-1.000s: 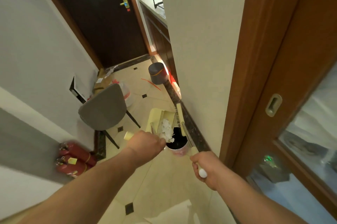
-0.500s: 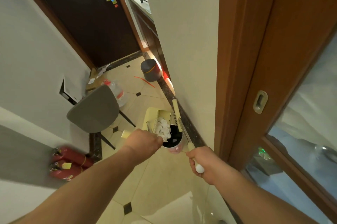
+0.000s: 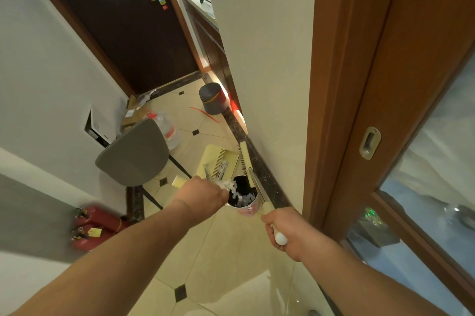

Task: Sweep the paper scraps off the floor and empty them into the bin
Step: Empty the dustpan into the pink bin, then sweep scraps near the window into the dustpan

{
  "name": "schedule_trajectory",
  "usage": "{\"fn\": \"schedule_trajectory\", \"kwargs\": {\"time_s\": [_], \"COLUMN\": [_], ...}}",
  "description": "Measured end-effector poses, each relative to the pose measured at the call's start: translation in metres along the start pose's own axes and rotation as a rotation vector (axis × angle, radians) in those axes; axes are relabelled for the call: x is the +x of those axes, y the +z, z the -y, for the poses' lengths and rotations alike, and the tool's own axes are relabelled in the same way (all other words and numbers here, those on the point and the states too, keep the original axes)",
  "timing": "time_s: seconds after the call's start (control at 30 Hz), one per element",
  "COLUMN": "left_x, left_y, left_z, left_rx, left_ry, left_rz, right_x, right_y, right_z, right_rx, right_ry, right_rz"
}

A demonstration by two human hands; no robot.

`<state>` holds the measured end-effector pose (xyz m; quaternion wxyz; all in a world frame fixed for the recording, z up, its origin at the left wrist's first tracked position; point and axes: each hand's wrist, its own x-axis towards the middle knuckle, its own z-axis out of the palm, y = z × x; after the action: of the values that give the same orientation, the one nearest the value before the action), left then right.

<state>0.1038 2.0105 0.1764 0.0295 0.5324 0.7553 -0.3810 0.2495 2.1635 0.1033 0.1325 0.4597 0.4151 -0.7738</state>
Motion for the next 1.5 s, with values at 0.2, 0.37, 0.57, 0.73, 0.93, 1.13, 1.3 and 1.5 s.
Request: {"fn": "schedule_trajectory", "kwargs": {"time_s": [0.2, 0.37, 0.57, 0.73, 0.93, 1.13, 1.3, 1.5], "left_x": [-0.005, -0.009, -0.015, -0.018, -0.028, -0.065, -0.12, -0.198], "left_y": [0.002, 0.006, 0.008, 0.003, 0.003, 0.006, 0.008, 0.038], "left_z": [0.005, 0.011, 0.017, 0.02, 0.031, 0.028, -0.003, -0.059], "left_rx": [-0.027, -0.093, -0.082, -0.029, -0.11, -0.264, -0.401, -0.507], "left_ry": [-0.052, -0.108, -0.103, -0.063, -0.225, -0.44, -0.666, -0.9], "left_rz": [0.004, -0.014, -0.041, -0.038, -0.053, -0.043, 0.009, 0.127], "right_x": [-0.003, -0.003, -0.003, -0.004, -0.012, -0.014, -0.01, -0.005], "right_y": [0.003, 0.005, 0.004, 0.005, 0.006, 0.022, 0.047, 0.064], "right_z": [-0.002, -0.002, -0.003, -0.003, 0.003, 0.012, 0.003, -0.051], "right_rx": [-0.014, -0.022, -0.035, -0.037, -0.053, -0.169, -0.335, -0.509], "right_ry": [-0.002, -0.003, -0.005, -0.006, -0.009, -0.014, -0.006, 0.058], "right_rz": [-0.003, -0.005, -0.006, -0.009, 0.01, 0.065, 0.165, 0.252]}}
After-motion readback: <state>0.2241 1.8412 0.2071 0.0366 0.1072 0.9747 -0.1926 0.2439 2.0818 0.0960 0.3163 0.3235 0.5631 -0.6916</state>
